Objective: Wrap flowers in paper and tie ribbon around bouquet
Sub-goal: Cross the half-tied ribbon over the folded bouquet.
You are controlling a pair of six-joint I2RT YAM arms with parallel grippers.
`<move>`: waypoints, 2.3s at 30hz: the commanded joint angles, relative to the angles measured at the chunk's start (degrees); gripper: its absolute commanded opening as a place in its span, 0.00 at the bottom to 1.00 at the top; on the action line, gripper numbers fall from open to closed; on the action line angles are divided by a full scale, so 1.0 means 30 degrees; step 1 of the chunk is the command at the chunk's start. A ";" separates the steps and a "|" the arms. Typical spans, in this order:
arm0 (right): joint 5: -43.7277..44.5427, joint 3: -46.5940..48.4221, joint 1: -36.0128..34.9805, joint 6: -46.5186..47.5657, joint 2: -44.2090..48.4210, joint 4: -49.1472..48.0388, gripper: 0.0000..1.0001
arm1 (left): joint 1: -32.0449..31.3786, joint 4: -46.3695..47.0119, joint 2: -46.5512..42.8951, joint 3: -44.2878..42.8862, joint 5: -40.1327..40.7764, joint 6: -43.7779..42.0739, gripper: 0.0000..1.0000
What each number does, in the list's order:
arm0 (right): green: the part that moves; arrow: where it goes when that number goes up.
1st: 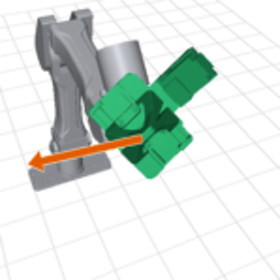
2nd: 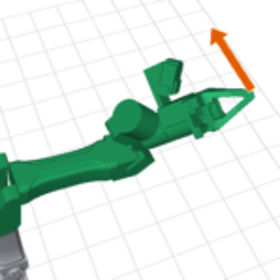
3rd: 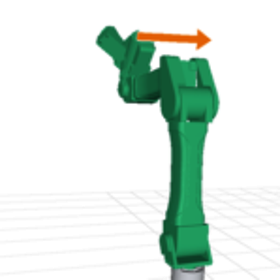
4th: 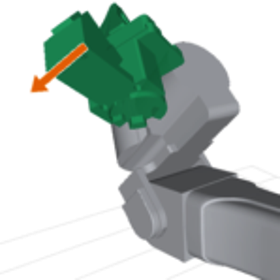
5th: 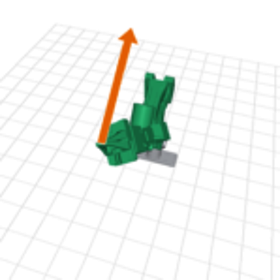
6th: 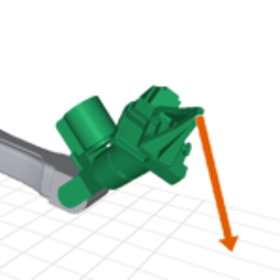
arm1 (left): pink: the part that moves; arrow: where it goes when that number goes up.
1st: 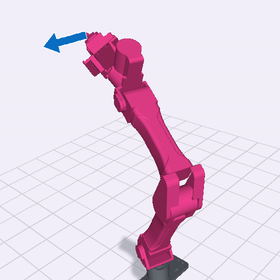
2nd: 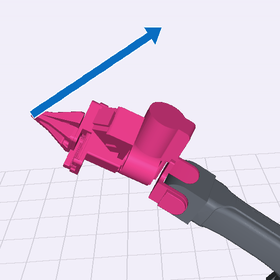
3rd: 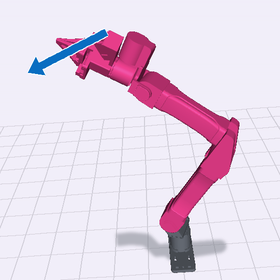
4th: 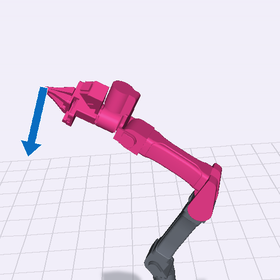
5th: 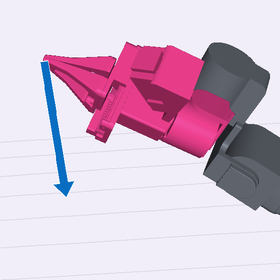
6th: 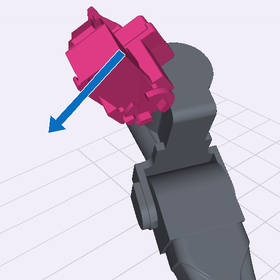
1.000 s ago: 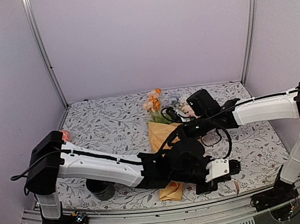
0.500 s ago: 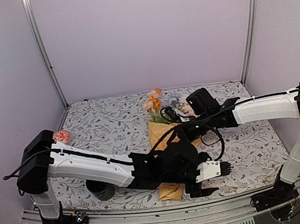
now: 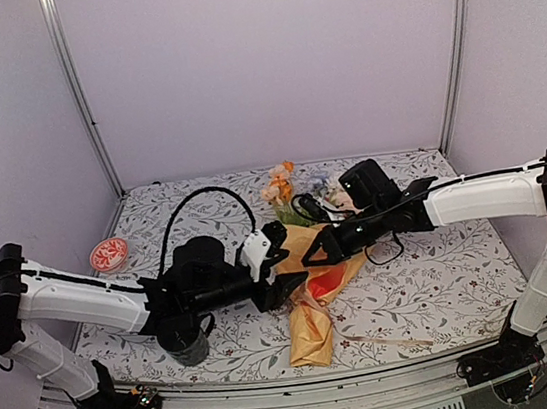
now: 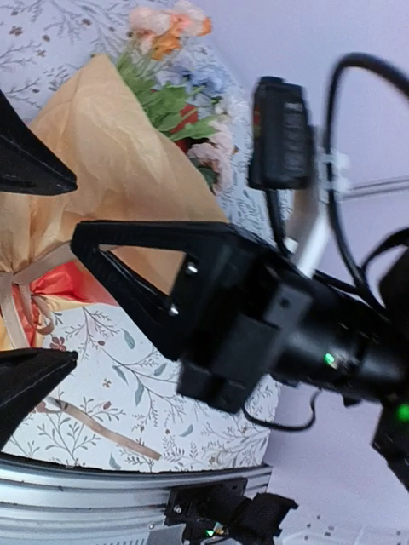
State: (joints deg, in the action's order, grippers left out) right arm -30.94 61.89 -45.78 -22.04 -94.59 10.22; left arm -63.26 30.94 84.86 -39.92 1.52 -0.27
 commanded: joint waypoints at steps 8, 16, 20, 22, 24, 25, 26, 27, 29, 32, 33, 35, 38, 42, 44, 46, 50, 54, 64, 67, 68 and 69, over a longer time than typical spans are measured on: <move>-0.0445 0.0781 -0.0583 -0.0627 -0.0542 -0.0712 0.00 | 0.0464 0.2643 0.3451 0.0076 0.0456 0.2251 0.48; -0.0365 0.0904 -0.0682 -0.0592 -0.0559 -0.0688 0.00 | 0.0484 0.3158 0.4142 -0.0030 0.0001 0.2601 0.08; -0.0260 0.0846 -0.0695 -0.0548 -0.0446 -0.0641 0.12 | 0.0524 0.3213 0.4169 0.0125 -0.0198 0.2696 0.00; -0.0017 0.0676 -0.0688 -0.0512 -0.0219 -0.0558 0.18 | 0.0522 0.3555 0.4097 0.0335 -0.0016 0.2877 0.00; 0.0395 0.0321 -0.0693 -0.0490 0.0192 -0.0506 0.27 | 0.0580 0.4189 0.3972 0.0726 0.0120 0.3068 0.00; 0.0515 0.0091 -0.0680 -0.0477 0.0457 -0.0542 0.29 | 0.0613 0.4541 0.3896 0.0935 0.0077 0.3126 0.00; 0.0559 -0.0164 -0.0678 -0.0475 0.0688 -0.0624 0.29 | 0.0636 0.4958 0.3821 0.1144 -0.0056 0.3177 0.00; 0.0455 -0.0475 -0.0678 -0.0434 0.0947 -0.0747 0.29 | 0.0672 0.5303 0.3757 0.1339 -0.0219 0.3209 0.00; -0.0206 -0.1121 -0.0703 -0.0417 0.1428 -0.1344 0.27 | 0.0714 0.5903 0.3753 0.1582 -0.0502 0.3303 0.00; -0.1477 -0.2455 -0.0994 -0.0409 0.2265 -0.2772 0.21 | 0.0799 0.6262 0.3807 0.1738 -0.0664 0.3621 0.00; -0.1803 -0.2786 -0.1135 -0.0436 0.2489 -0.3210 0.20 | 0.0857 0.6418 0.3821 0.1809 -0.0768 0.3715 0.00; -0.2073 -0.3233 -0.1522 -0.0551 0.2627 -0.3785 0.14 | 0.0949 0.6943 0.3841 0.2027 -0.1010 0.3918 0.00; -0.1219 -0.3289 -0.1977 -0.0646 0.1902 -0.3525 0.10 | 0.1046 0.7589 0.3878 0.2273 -0.1399 0.4167 0.00; -0.0041 -0.3492 -0.1995 -0.0615 0.1287 -0.3788 0.04 | 0.1106 0.7922 0.3960 0.2327 -0.1665 0.4284 0.00; 0.0219 -0.3494 -0.1936 -0.0385 0.1068 -0.4210 0.03 | 0.1134 0.8255 0.4095 0.2472 -0.1814 0.4442 0.00; 0.0590 -0.3250 -0.1881 -0.0216 0.0583 -0.4234 0.02 | 0.1208 0.8696 0.4188 0.2530 -0.1952 0.4588 0.00; 0.0756 -0.3624 -0.1555 -0.0138 0.0239 -0.4928 0.00 | 0.1285 0.9253 0.4152 0.2746 -0.1963 0.4854 0.00; 0.1114 -0.3937 -0.1431 -0.0004 0.0021 -0.4802 0.02 | 0.1320 0.9632 0.4252 0.2988 -0.2143 0.4924 0.00; 0.0902 -0.4412 -0.1631 0.0100 -0.0510 -0.6115 0.15 | 0.1442 0.9721 0.4420 0.2940 -0.2407 0.5099 0.00; 0.1037 -0.4431 -0.1759 0.0198 -0.0713 -0.6336 0.17 | 0.1465 0.9722 0.4443 0.2958 -0.2504 0.5173 0.00; 0.1138 -0.4414 -0.1769 0.0173 -0.0854 -0.6365 0.17 | 0.1486 0.9773 0.4457 0.2961 -0.2587 0.5187 0.00; 0.1274 -0.4404 -0.1785 0.0156 -0.1014 -0.6402 0.17 | 0.1477 0.9805 0.4448 0.2965 -0.2612 0.5188 0.00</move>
State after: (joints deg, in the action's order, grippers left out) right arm -28.36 49.10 -50.63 -22.04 -95.66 -6.48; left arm -59.75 57.78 97.23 -31.20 -5.26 14.85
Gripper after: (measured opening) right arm 0.168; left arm 0.005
